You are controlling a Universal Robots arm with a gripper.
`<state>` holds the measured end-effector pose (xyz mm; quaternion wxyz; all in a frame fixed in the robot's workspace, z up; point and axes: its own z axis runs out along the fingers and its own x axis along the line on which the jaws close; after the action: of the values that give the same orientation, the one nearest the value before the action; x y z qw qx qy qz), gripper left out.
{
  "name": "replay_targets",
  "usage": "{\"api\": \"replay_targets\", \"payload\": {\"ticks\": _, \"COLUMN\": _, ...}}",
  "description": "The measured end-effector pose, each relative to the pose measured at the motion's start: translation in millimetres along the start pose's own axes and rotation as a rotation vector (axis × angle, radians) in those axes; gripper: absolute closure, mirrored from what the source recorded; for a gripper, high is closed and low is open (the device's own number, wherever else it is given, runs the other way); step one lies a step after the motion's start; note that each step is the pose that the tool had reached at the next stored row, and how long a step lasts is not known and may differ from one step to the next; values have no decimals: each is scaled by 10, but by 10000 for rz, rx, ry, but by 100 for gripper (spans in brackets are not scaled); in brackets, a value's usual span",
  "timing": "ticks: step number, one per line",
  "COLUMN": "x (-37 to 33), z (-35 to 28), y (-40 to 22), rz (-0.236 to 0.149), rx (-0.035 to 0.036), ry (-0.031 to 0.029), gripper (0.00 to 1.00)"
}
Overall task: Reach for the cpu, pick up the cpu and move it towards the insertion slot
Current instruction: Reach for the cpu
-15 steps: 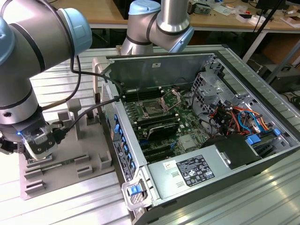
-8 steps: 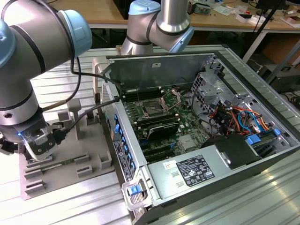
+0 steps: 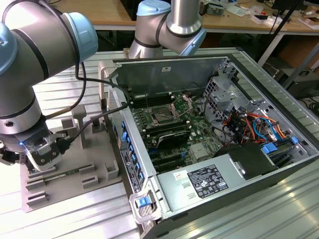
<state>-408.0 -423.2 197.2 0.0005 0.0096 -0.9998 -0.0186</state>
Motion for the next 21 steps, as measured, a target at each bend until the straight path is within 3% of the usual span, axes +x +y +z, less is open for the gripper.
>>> {"api": "replay_targets", "payload": {"ticks": 14, "x": 0, "z": 48, "y": -2, "rz": 1, "rx": 0, "ry": 0, "gripper": 46}}
{"api": "replay_targets", "payload": {"ticks": 19, "x": -4, "z": 10, "y": 1, "rz": -2, "rx": -13, "ry": -42, "gripper": 46}}
{"api": "replay_targets", "payload": {"ticks": 21, "x": -1, "z": -37, "y": 1, "rz": -2, "rx": -4, "ry": -27, "gripper": 46}}
